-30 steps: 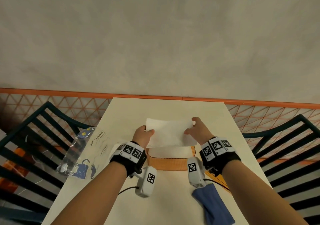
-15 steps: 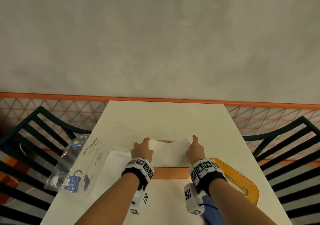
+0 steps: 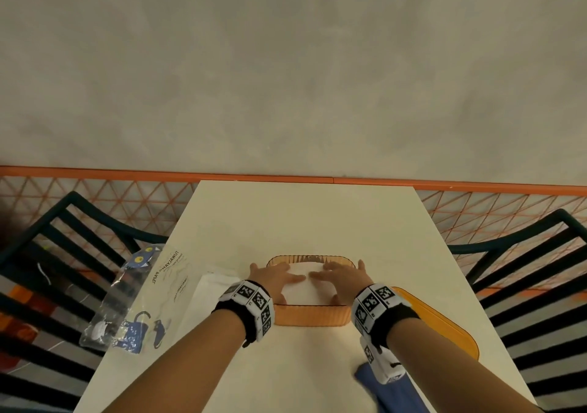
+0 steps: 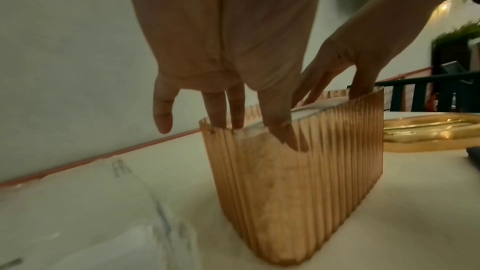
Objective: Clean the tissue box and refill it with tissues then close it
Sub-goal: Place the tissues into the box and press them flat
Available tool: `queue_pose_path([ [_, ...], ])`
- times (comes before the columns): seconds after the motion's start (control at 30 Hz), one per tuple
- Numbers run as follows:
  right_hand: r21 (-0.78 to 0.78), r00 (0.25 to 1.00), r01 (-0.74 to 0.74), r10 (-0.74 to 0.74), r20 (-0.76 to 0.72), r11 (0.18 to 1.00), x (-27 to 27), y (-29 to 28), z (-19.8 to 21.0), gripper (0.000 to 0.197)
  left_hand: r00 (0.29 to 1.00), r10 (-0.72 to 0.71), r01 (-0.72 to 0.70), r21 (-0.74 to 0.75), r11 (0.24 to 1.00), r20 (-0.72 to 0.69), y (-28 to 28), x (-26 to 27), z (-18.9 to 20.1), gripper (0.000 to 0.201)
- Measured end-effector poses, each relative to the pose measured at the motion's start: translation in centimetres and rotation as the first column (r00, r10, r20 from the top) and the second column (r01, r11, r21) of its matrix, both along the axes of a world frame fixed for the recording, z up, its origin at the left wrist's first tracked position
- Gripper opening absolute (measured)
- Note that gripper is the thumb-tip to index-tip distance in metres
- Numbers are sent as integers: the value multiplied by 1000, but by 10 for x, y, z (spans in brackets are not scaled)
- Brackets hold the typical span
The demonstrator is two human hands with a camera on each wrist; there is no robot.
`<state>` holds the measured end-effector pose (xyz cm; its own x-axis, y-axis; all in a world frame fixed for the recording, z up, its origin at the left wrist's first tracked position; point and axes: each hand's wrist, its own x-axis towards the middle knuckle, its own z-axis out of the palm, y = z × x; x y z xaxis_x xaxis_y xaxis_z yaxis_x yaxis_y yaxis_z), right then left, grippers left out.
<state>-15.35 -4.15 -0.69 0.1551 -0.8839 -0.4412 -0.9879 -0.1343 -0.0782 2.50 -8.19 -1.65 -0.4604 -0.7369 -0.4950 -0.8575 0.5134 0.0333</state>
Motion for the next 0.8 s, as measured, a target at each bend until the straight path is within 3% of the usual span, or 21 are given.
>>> queue_pose_path([
  [0.23,102,999,33,-31,-23,994,4,1,-1,61,1000,28,-28,-20,999,-2,0,-3,-15,66],
  [0.4,164,981,179,-189,44,970,8,-3,-1,46,998,51,-51,7,999,-23,-4,-3,-17,65],
  [0.57,138,991,128,-133,31,982,2,-2,-4,52,996,63,-62,9,998,-58,4,0,-11,60],
  [0.67,84,997,66,-68,27,994,-3,1,-3,66,955,91,-122,-96,988,-282,19,13,0,44],
  [0.73,17,998,39,-40,44,999,-5,3,-1,67,843,99,-250,-223,942,-529,30,34,7,32],
  [0.8,-125,998,24,-16,69,992,-6,6,1,61,712,129,-431,-284,857,-690,36,62,11,24],
])
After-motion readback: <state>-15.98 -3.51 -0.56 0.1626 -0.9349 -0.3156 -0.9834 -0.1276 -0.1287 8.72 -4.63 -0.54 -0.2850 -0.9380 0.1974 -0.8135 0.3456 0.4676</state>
